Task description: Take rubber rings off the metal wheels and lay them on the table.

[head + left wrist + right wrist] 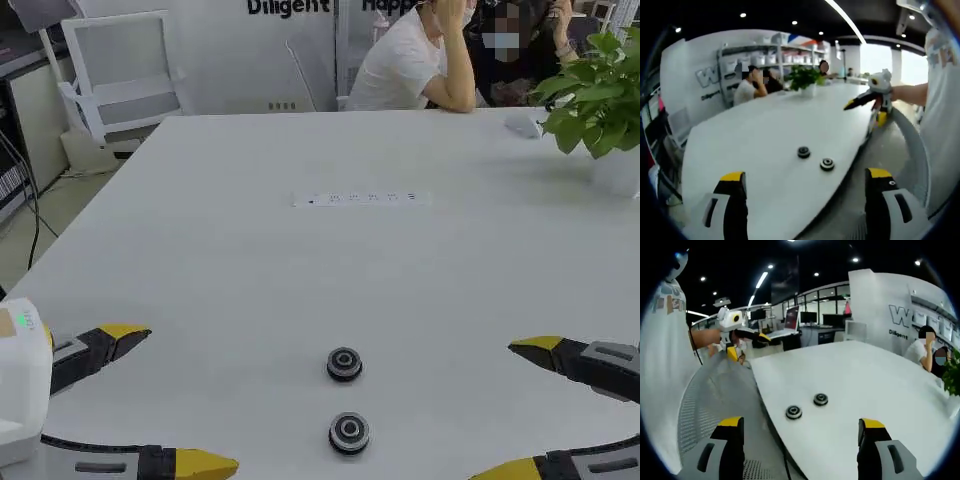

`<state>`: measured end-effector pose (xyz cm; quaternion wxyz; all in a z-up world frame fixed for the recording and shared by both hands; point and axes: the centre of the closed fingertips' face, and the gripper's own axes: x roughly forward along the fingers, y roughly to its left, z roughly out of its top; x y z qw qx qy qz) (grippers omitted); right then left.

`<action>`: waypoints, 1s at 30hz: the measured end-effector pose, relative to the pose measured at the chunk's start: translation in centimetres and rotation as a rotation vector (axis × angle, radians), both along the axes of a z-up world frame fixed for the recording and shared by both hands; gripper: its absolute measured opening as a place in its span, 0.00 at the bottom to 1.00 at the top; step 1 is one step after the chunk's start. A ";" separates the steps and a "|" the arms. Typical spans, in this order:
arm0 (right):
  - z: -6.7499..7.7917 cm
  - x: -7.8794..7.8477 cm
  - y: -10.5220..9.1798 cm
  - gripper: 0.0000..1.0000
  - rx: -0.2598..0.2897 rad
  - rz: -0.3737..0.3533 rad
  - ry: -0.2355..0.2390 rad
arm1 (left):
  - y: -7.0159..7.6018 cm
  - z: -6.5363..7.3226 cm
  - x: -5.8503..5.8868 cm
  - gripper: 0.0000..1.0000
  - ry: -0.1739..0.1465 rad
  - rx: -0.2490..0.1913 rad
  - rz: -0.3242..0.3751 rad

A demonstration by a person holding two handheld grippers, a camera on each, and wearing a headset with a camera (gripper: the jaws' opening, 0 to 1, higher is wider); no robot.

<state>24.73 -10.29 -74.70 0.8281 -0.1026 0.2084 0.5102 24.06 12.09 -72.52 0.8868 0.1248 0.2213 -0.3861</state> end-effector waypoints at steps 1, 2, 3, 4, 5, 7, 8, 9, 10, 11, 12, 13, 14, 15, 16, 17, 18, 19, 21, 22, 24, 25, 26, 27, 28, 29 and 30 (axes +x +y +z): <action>0.0 0.0 0.0 0.94 0.003 -0.001 0.000 | -0.1 0.0 0.0 1.00 0.000 0.001 -0.002; 0.0 0.1 -0.1 0.94 0.004 -0.003 0.000 | -0.1 0.0 0.1 1.00 0.000 0.002 -0.003; 0.0 0.1 -0.1 0.94 0.007 -0.005 0.000 | -0.1 0.0 0.1 1.00 0.000 0.002 -0.004; 0.0 0.1 -0.1 0.94 0.007 -0.005 0.000 | -0.2 0.0 0.2 1.00 -0.001 0.002 -0.006; 0.0 0.1 -0.1 0.94 0.010 -0.006 0.000 | -0.2 0.0 0.2 1.00 -0.001 0.002 -0.006; 0.0 0.2 -0.2 0.94 0.012 -0.008 -0.001 | -0.2 0.0 0.3 1.00 -0.001 0.003 -0.008; 0.0 0.2 -0.2 0.94 0.012 -0.008 -0.001 | -0.3 0.0 0.3 1.00 -0.001 0.003 -0.009; 0.0 0.2 -0.2 0.94 0.012 -0.009 -0.001 | -0.3 0.0 0.3 1.00 -0.001 0.004 -0.009; -0.1 0.3 -0.2 0.94 0.013 -0.009 0.000 | -0.3 0.0 0.3 1.00 -0.001 0.005 -0.010; -0.1 0.3 -0.2 0.94 0.014 -0.009 0.000 | -0.3 0.0 0.4 1.00 -0.001 0.006 -0.010; -0.1 0.3 -0.3 0.94 0.014 -0.009 0.001 | -0.3 0.0 0.4 1.00 0.000 0.005 -0.010; -0.2 0.3 -0.2 0.94 0.013 -0.008 0.002 | -0.3 -0.1 0.4 1.00 0.000 0.004 -0.010; -0.2 0.3 -0.2 0.94 0.010 -0.007 0.002 | -0.3 -0.1 0.4 1.00 0.001 0.005 -0.010; -0.3 0.3 -0.2 0.94 0.008 -0.005 0.001 | -0.3 -0.1 0.5 1.00 0.001 0.007 -0.011; -0.3 0.3 -0.2 0.94 0.007 -0.004 0.001 | -0.3 -0.2 0.5 1.00 0.002 0.008 -0.011; -0.3 0.3 -0.1 0.94 0.006 -0.002 0.000 | -0.3 -0.2 0.5 1.00 0.002 0.008 -0.011; -0.3 0.4 0.0 0.94 0.008 -0.001 0.002 | -0.3 -0.3 0.5 1.00 0.003 0.007 -0.011; -0.4 0.4 0.0 0.94 0.006 0.000 0.003 | -0.3 -0.3 0.5 1.00 0.003 0.009 -0.012; -0.4 0.4 0.1 0.94 0.003 0.002 0.004 | -0.3 -0.4 0.5 1.00 0.000 0.013 -0.014; -0.4 0.4 0.1 0.94 0.002 0.003 0.004 | -0.3 -0.4 0.5 1.00 0.000 0.014 -0.014; -0.4 0.5 0.1 0.94 0.002 0.005 0.006 | -0.2 -0.5 0.5 1.00 0.002 0.014 -0.014; -0.5 0.5 0.2 0.94 0.000 0.006 0.007 | -0.1 -0.6 0.5 1.00 0.005 0.015 -0.013; -0.5 0.5 0.2 0.94 -0.001 0.008 0.007 | -0.1 -0.6 0.5 1.00 0.007 0.015 -0.013; -0.6 0.6 0.3 0.94 -0.003 0.010 0.009 | 0.0 -0.7 0.5 1.00 0.010 0.017 -0.012; -0.6 0.6 0.4 0.94 -0.005 0.012 0.010 | 0.0 -0.7 0.5 1.00 0.012 0.017 -0.012; -0.7 0.6 0.5 0.94 -0.007 0.014 0.010 | 0.1 -0.8 0.5 1.00 0.013 0.019 -0.012; -0.7 0.6 0.5 0.94 -0.006 0.015 0.010 | 0.1 -0.8 0.5 1.00 0.015 0.020 -0.013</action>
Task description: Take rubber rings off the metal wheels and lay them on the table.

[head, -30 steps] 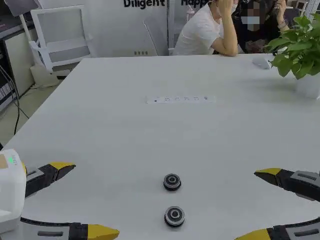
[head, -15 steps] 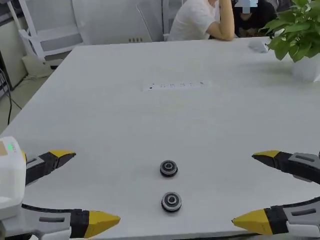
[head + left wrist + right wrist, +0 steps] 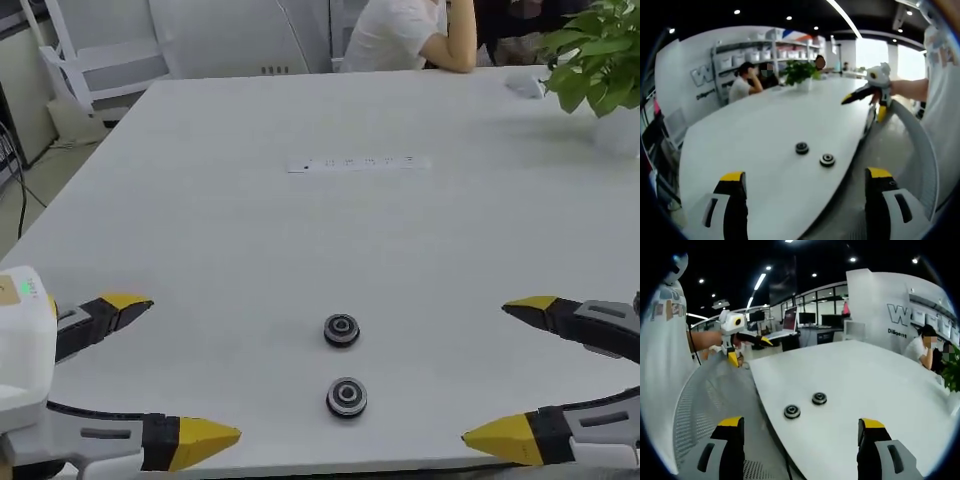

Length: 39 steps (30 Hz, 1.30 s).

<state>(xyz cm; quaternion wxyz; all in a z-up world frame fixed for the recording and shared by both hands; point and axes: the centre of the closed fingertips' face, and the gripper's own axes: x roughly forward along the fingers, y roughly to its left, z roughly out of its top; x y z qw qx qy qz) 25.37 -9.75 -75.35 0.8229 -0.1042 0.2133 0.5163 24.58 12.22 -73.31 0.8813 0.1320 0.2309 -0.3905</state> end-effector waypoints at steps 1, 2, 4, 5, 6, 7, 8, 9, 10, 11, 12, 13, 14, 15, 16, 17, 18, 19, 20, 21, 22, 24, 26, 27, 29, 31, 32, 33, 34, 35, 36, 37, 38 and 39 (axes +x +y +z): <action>0.0 0.0 0.1 0.94 0.001 0.001 0.002 | 0.0 0.0 0.0 1.00 0.000 0.001 -0.001; 0.0 0.1 0.1 0.94 0.001 0.001 0.003 | 0.1 0.0 0.1 1.00 0.000 0.000 -0.002; -0.1 0.1 0.2 0.94 0.000 0.000 0.004 | 0.1 0.0 0.2 1.00 0.000 -0.002 -0.005; -0.1 0.1 0.3 0.94 -0.001 0.000 0.004 | 0.1 -0.1 0.3 1.00 0.001 -0.002 -0.006; -0.2 0.2 0.3 0.94 -0.003 -0.001 0.004 | 0.1 -0.1 0.3 1.00 0.001 -0.002 -0.010; -0.2 0.2 0.3 0.94 -0.004 -0.002 0.004 | 0.1 -0.1 0.4 1.00 0.000 -0.003 -0.011; -0.2 0.2 0.4 0.94 -0.004 -0.003 0.004 | 0.1 -0.1 0.4 1.00 0.001 -0.004 -0.012; -0.3 0.2 0.4 0.94 -0.003 -0.005 0.006 | 0.2 -0.1 0.5 1.00 0.000 -0.003 -0.010; -0.4 0.2 0.5 0.94 -0.004 -0.007 0.007 | 0.4 -0.1 0.6 1.00 0.000 -0.001 -0.009; -0.5 0.2 0.5 0.94 -0.005 -0.008 0.007 | 0.5 -0.1 0.6 1.00 0.007 -0.002 -0.013; -0.6 0.2 0.6 0.94 -0.006 -0.011 0.008 | 0.6 -0.2 0.6 1.00 0.011 -0.001 -0.015; -0.8 0.3 0.7 0.94 -0.005 -0.015 0.010 | 0.7 -0.2 0.6 1.00 0.009 0.000 -0.017; -0.8 0.3 0.7 0.94 -0.003 -0.016 0.011 | 0.8 -0.2 0.6 1.00 0.006 0.004 -0.021; -0.8 0.4 0.8 0.94 0.001 -0.020 0.012 | 0.9 -0.2 0.7 1.00 0.002 0.006 -0.019; -1.0 0.4 1.0 0.94 0.001 -0.021 0.013 | 1.0 -0.1 0.8 1.00 -0.002 0.007 -0.021; -1.1 0.5 1.1 0.94 -0.001 -0.019 0.013 | 1.1 -0.2 0.8 1.00 0.000 0.006 -0.025; -1.2 0.5 1.3 0.94 -0.007 -0.017 0.012 | 1.1 -0.2 0.8 1.00 0.001 0.004 -0.026; -1.3 0.6 1.5 0.93 -0.013 -0.014 0.012 | 1.2 -0.3 0.9 1.00 0.001 0.004 -0.028; -1.4 0.6 1.6 0.93 -0.016 -0.012 0.012 | 1.3 -0.4 1.0 1.00 0.000 0.005 -0.030; -1.4 0.6 1.9 0.93 -0.017 -0.010 0.010 | 1.3 -0.4 1.0 0.99 0.000 0.008 -0.035; -1.4 0.7 2.0 0.93 -0.016 -0.008 0.009 | 1.4 -0.4 1.0 0.99 0.001 0.008 -0.039; -1.4 0.7 2.4 0.93 -0.013 -0.007 0.009 | 1.4 -0.4 1.1 0.99 -0.005 0.003 -0.044; -1.4 0.7 2.6 0.92 -0.013 -0.006 0.010 | 1.4 -0.3 1.1 0.98 -0.008 -0.003 -0.050; -1.4 0.8 2.7 0.92 -0.014 -0.006 0.010 | 1.4 -0.4 1.2 0.97 -0.008 -0.003 -0.052; -1.4 0.7 2.7 0.92 -0.016 -0.004 0.010 | 1.5 -0.5 1.1 0.97 -0.008 0.000 -0.055; -1.5 0.8 2.8 0.92 -0.020 -0.005 0.009 | 1.6 -0.8 1.1 0.97 -0.003 -0.001 -0.060; -1.5 0.9 2.8 0.92 -0.020 -0.006 0.009 | 1.6 -0.9 1.0 0.97 0.000 0.001 -0.063; -1.5 0.9 2.8 0.92 -0.021 -0.008 0.008 | 1.7 -1.0 1.0 0.96 0.001 0.005 -0.067; -1.5 0.9 2.8 0.91 -0.022 -0.009 0.008 | 1.7 -1.0 1.0 0.96 0.002 0.008 -0.070; -1.5 1.0 2.8 0.91 -0.024 -0.009 0.009 | 1.6 -1.1 1.0 0.96 0.003 0.011 -0.076; -1.5 1.0 2.9 0.90 -0.025 -0.009 0.009 | 1.6 -1.2 1.0 0.95 0.004 0.012 -0.079; -1.6 1.1 2.9 0.90 -0.024 -0.009 0.009 | 1.6 -1.2 1.0 0.95 0.004 0.013 -0.083; -1.6 1.1 3.0 0.90 -0.024 -0.009 0.010 | 1.5 -1.2 1.0 0.95 0.004 0.014 -0.088; -1.7 1.1 3.0 0.89 -0.025 -0.007 0.011 | 1.5 -1.2 1.1 0.94 0.003 0.015 -0.093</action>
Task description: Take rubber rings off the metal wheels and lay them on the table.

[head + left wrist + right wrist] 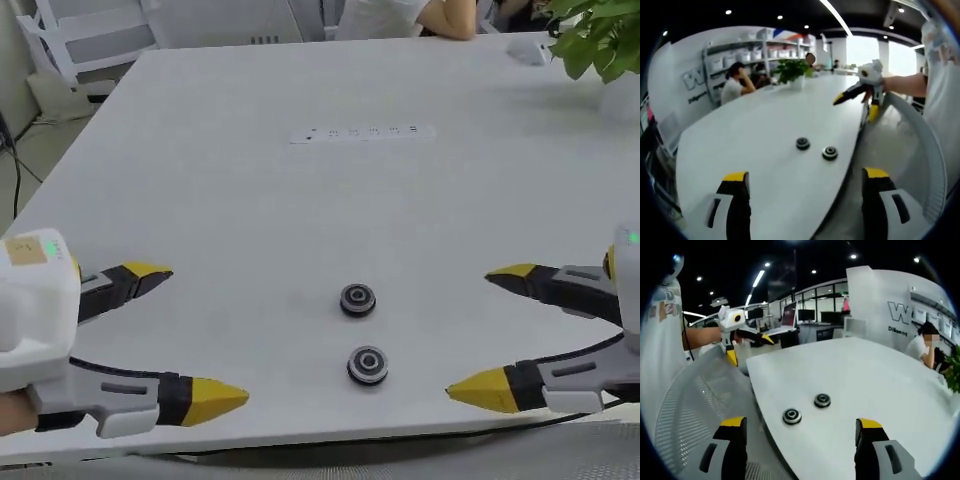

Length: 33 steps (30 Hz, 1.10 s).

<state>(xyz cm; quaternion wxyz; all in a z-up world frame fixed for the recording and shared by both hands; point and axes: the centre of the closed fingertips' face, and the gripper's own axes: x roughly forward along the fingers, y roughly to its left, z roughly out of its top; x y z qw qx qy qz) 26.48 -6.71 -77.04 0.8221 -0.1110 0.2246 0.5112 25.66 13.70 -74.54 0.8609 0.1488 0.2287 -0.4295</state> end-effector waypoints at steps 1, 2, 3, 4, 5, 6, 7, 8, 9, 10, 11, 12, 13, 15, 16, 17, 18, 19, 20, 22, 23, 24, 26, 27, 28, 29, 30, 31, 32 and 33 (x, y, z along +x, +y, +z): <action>0.0 0.0 0.1 0.89 -0.002 0.002 0.000 | -0.1 0.0 0.1 0.94 -0.002 0.001 -0.006; -0.1 0.1 0.1 0.89 -0.006 0.004 -0.001 | -0.2 0.1 0.1 0.93 -0.002 0.001 -0.010; -0.1 0.1 0.2 0.88 -0.008 0.006 -0.002 | -0.3 0.1 0.2 0.93 -0.002 0.002 -0.013; -0.2 0.2 0.3 0.88 -0.010 0.008 -0.003 | -0.3 0.1 0.3 0.93 -0.003 0.003 -0.017; -0.2 0.2 0.3 0.88 -0.011 0.009 -0.003 | -0.4 0.1 0.4 0.93 -0.003 0.006 -0.021; -0.2 0.3 0.4 0.87 -0.013 0.011 -0.005 | -0.5 0.0 0.5 0.93 -0.002 0.006 -0.022; -0.2 0.3 0.4 0.87 -0.014 0.012 -0.006 | -0.5 0.0 0.6 0.94 -0.002 0.005 -0.022; -0.2 0.3 0.5 0.86 -0.016 0.015 -0.008 | -0.6 0.0 0.7 0.93 0.001 0.005 -0.024; -0.2 0.3 0.6 0.86 -0.018 0.018 -0.009 | -0.7 -0.1 0.7 0.93 0.004 0.005 -0.029; -0.2 0.4 0.6 0.85 -0.022 0.022 -0.011 | -0.8 -0.2 0.7 0.92 0.005 0.006 -0.034; -0.2 0.4 0.6 0.85 -0.023 0.023 -0.011 | -0.8 -0.2 0.6 0.91 0.007 0.008 -0.038; -0.2 0.4 0.7 0.85 -0.024 0.025 -0.012 | -0.9 -0.3 0.6 0.90 0.012 0.009 -0.043; -0.2 0.5 0.7 0.84 -0.025 0.027 -0.012 | -1.0 -0.3 0.7 0.90 0.012 0.009 -0.048; -0.2 0.6 0.7 0.84 -0.027 0.030 -0.015 | -1.1 -0.3 0.7 0.88 0.013 0.009 -0.055; -0.1 0.7 0.7 0.83 -0.027 0.031 -0.015 | -1.2 -0.4 0.8 0.87 0.016 0.007 -0.058; -0.1 0.7 0.8 0.83 -0.027 0.033 -0.015 | -1.2 -0.4 0.8 0.86 0.020 0.006 -0.060; -0.2 0.8 0.8 0.82 -0.030 0.035 -0.014 | -1.3 -0.4 0.9 0.86 0.023 0.006 -0.062; -0.2 0.8 0.8 0.82 -0.035 0.039 -0.013 | -1.3 -0.4 1.0 0.86 0.023 0.006 -0.062; -0.3 0.8 0.8 0.82 -0.037 0.043 -0.013 | -1.4 -0.4 1.1 0.86 0.023 0.006 -0.064; -0.4 0.8 0.9 0.81 -0.042 0.051 -0.011 | -1.5 -0.5 1.3 0.86 0.021 0.010 -0.068; -0.5 0.9 0.9 0.81 -0.048 0.056 -0.008 | -1.6 -0.6 1.4 0.85 0.023 0.015 -0.071; -0.6 0.9 1.0 0.80 -0.052 0.060 -0.006 | -1.6 -0.8 1.5 0.85 0.030 0.023 -0.076; -0.7 1.0 1.1 0.78 -0.057 0.070 -0.005 | -1.8 -1.0 1.6 0.83 0.029 0.036 -0.086; -0.8 1.1 1.2 0.78 -0.058 0.073 -0.004 | -1.9 -1.0 1.7 0.83 0.026 0.042 -0.093; -0.8 1.1 1.3 0.78 -0.059 0.078 -0.005 | -2.1 -1.0 1.8 0.83 0.022 0.046 -0.097; -0.8 1.2 1.4 0.78 -0.059 0.083 -0.004 | -2.2 -0.9 1.8 0.83 0.020 0.048 -0.100; -0.9 1.3 1.4 0.77 -0.058 0.085 -0.003 | -2.4 -0.8 1.9 0.83 0.018 0.046 -0.105; -0.9 1.3 1.5 0.77 -0.058 0.088 -0.004 | -2.6 -0.7 2.0 0.82 0.013 0.046 -0.111; -0.9 1.4 1.6 0.76 -0.059 0.091 -0.004 | -2.7 -0.7 2.0 0.82 0.008 0.047 -0.117; -1.0 1.5 1.7 0.75 -0.061 0.098 -0.002 | -2.9 -0.8 2.2 0.81 0.008 0.049 -0.123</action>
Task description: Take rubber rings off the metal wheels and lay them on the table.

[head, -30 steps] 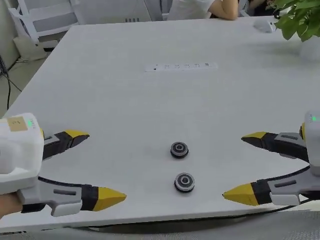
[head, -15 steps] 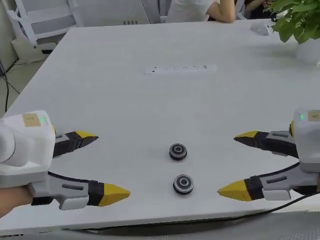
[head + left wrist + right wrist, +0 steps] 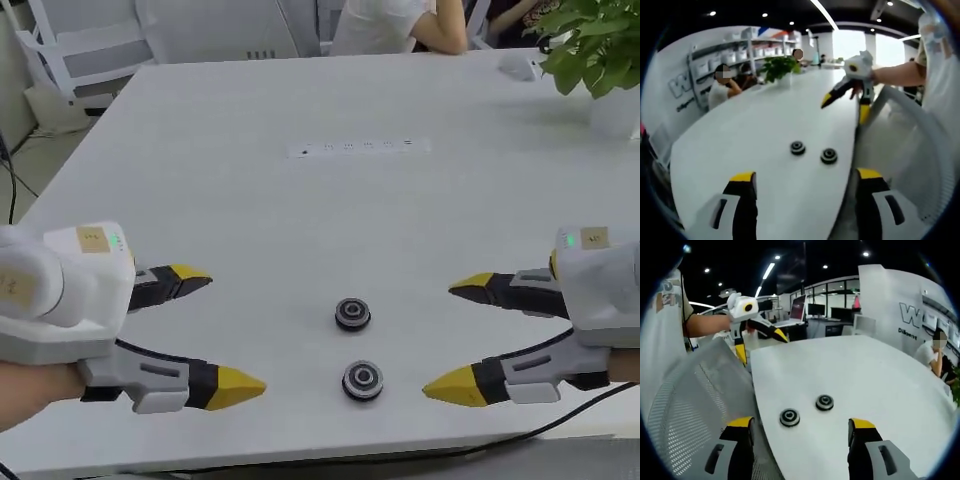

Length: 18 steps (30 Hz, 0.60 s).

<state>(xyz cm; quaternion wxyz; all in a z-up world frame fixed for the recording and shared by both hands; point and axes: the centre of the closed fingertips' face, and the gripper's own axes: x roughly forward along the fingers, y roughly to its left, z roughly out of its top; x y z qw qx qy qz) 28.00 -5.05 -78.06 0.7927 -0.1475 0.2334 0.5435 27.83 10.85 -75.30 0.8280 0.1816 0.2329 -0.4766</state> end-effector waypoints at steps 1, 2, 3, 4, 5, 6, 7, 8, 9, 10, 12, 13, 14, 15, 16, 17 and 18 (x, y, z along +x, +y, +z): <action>-0.1 0.0 0.1 0.74 -0.003 0.005 0.001 | -0.1 -0.1 0.1 0.81 0.003 0.004 -0.003; -0.2 0.1 0.2 0.73 -0.009 0.014 -0.001 | -0.2 -0.4 0.2 0.81 0.008 0.016 -0.005; -0.4 0.1 0.2 0.72 -0.013 0.018 0.000 | -0.2 -0.4 0.3 0.81 0.009 0.020 -0.006; -0.5 0.2 0.2 0.71 -0.019 0.026 0.003 | -0.3 -0.5 0.3 0.81 0.010 0.022 -0.009; -0.7 0.2 0.2 0.70 -0.022 0.031 0.004 | -0.4 -0.5 0.4 0.81 0.010 0.023 -0.010; -0.8 0.2 0.2 0.69 -0.024 0.035 0.005 | -0.5 -0.5 0.4 0.81 0.010 0.023 -0.012; -0.8 0.3 0.3 0.68 -0.025 0.038 0.006 | -0.6 -0.5 0.4 0.81 0.012 0.022 -0.014; -0.9 0.4 0.3 0.68 -0.025 0.043 0.006 | -0.8 -0.5 0.5 0.81 0.015 0.022 -0.016; -1.0 0.4 0.3 0.68 -0.025 0.045 0.007 | -0.9 -0.6 0.5 0.81 0.016 0.024 -0.017; -1.0 0.5 0.3 0.67 -0.024 0.049 0.007 | -0.9 -0.7 0.6 0.81 0.017 0.026 -0.018; -1.1 0.5 0.4 0.67 -0.024 0.053 0.008 | -1.2 -0.8 0.6 0.81 0.019 0.027 -0.023; -1.2 0.5 0.4 0.67 -0.024 0.056 0.008 | -1.3 -0.8 0.7 0.81 0.020 0.029 -0.024; -1.3 0.5 0.5 0.66 -0.026 0.058 0.010 | -1.3 -0.9 0.7 0.81 0.021 0.030 -0.026; -1.5 0.5 0.5 0.66 -0.029 0.063 0.011 | -1.5 -0.9 0.7 0.80 0.021 0.029 -0.030; -1.6 0.5 0.5 0.65 -0.031 0.066 0.013 | -1.6 -1.0 0.7 0.80 0.024 0.029 -0.033; -1.8 0.6 0.5 0.65 -0.031 0.068 0.016 | -1.7 -1.1 0.7 0.79 0.027 0.030 -0.038; -1.9 0.6 0.5 0.64 -0.029 0.069 0.019 | -1.8 -1.2 0.8 0.79 0.027 0.030 -0.040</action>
